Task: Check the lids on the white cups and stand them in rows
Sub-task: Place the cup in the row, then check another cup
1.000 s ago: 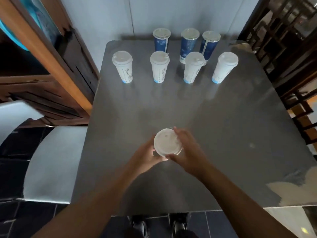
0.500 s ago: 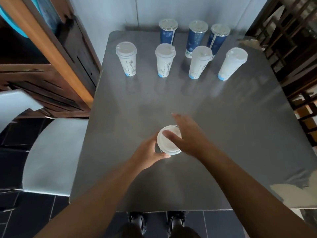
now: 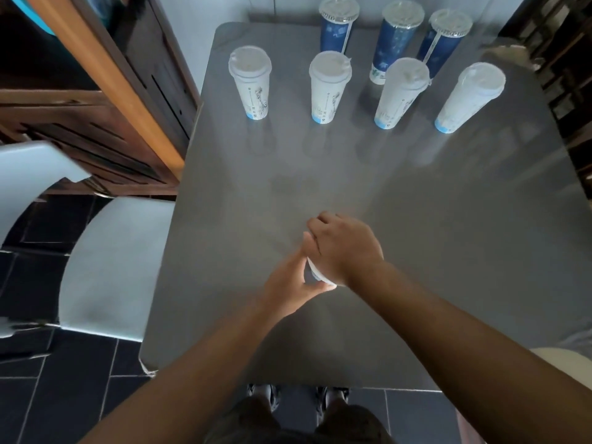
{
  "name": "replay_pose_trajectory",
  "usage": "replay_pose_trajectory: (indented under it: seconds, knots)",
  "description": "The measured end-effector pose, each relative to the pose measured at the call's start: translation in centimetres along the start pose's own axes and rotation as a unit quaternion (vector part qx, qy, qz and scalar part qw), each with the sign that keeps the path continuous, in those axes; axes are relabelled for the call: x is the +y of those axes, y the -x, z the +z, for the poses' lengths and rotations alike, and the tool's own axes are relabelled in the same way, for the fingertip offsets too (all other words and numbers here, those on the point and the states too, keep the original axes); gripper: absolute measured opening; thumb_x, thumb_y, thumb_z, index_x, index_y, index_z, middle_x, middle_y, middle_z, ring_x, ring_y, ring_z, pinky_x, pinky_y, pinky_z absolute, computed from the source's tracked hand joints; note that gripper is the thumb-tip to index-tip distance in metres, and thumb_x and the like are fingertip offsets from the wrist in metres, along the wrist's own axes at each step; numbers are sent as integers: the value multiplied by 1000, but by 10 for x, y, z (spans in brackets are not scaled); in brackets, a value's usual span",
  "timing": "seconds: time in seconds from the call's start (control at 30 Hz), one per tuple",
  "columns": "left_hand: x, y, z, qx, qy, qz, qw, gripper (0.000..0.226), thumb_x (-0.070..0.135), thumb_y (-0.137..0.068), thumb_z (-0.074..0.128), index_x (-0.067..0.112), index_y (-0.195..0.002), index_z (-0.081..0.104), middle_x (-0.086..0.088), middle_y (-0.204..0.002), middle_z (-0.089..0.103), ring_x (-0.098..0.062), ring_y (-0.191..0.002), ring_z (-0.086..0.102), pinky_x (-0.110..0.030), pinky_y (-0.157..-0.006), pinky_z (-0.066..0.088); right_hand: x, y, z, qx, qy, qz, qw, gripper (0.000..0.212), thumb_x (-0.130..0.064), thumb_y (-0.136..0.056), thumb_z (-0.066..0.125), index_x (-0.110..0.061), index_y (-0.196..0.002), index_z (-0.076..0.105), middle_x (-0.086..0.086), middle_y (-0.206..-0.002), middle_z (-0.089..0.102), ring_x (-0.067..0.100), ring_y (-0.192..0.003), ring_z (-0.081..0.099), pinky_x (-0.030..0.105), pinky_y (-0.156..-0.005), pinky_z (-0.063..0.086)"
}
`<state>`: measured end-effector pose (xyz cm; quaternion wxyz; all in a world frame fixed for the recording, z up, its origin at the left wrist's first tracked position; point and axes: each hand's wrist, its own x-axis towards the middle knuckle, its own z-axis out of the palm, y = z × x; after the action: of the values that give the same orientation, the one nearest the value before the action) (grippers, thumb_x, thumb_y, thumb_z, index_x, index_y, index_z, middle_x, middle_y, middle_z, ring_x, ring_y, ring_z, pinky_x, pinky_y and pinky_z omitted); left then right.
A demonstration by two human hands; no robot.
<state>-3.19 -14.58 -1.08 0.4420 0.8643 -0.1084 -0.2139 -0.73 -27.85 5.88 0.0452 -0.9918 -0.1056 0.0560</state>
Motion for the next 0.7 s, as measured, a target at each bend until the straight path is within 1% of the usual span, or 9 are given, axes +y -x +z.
replay_pose_trajectory:
  seconds: [0.07,0.17,0.3,0.33,0.43,0.5,0.6,0.67,0.7]
  knots:
    - [0,-2,2,16,-1,2,1000,64,40,-72,85,27,-126,53,9,-116,68,-10,-105,65,-28,-84,51,0,-1,1,17,4,-9,1000,49,-38,-91,17,-16,-91,61,5,-92,66,28,-80,62,34,-61,45]
    - [-4,-6,1,3,10,-1,1000,65,43,-70,84,27,-126,53,9,-116,68,-11,-106,66,-33,-87,54,1,-3,3,28,-5,-8,1000,46,-35,-91,21,-16,-91,63,5,-91,66,29,-77,64,33,-56,44]
    - [-6,-6,0,-1,10,-7,1000,65,47,-69,82,32,-125,53,13,-116,68,-7,-106,66,-30,-86,54,0,-1,0,36,32,-22,999,24,-27,-89,50,-14,-77,67,6,-78,68,28,-66,63,30,-54,48]
    - [-6,-6,0,-2,13,-4,1000,64,46,-69,82,32,-124,53,13,-115,69,-7,-105,66,-31,-86,55,0,-1,0,30,35,-19,999,24,-28,-89,50,-14,-77,66,5,-79,68,27,-66,63,29,-52,46]
    - [-1,-6,-3,-22,26,-6,999,66,41,-69,82,28,-127,53,10,-117,69,-10,-107,67,-40,-91,55,0,-1,1,10,-3,-1,1000,37,-34,-93,30,-16,-93,63,7,-95,66,29,-82,63,32,-60,45]
    - [2,-5,-6,-34,40,-22,998,67,42,-69,81,32,-128,51,12,-118,69,-9,-109,66,-45,-96,54,2,-3,2,10,-2,-4,1000,38,-36,-97,31,-15,-100,62,9,-102,66,30,-91,62,33,-66,41]
    - [7,-2,-9,-38,80,-20,996,69,33,-72,83,35,-132,48,13,-120,68,-5,-113,64,-45,-100,52,4,-11,-5,-58,-85,27,994,45,-47,-99,30,-15,-113,58,9,-114,61,30,-107,57,38,-82,43]
    - [12,1,-11,-56,97,-17,994,75,28,-73,83,35,-138,44,14,-124,67,-4,-115,62,-43,-102,51,7,-13,-14,-80,-173,63,980,48,-52,-98,31,-16,-111,59,8,-112,60,29,-106,56,39,-82,40]
    - [15,4,-12,-67,103,-18,992,76,28,-73,83,35,-139,44,14,-125,67,-4,-116,63,-42,-102,52,9,-11,-19,-64,-211,79,972,46,-53,-97,32,-16,-101,59,6,-103,60,29,-99,57,37,-78,39]
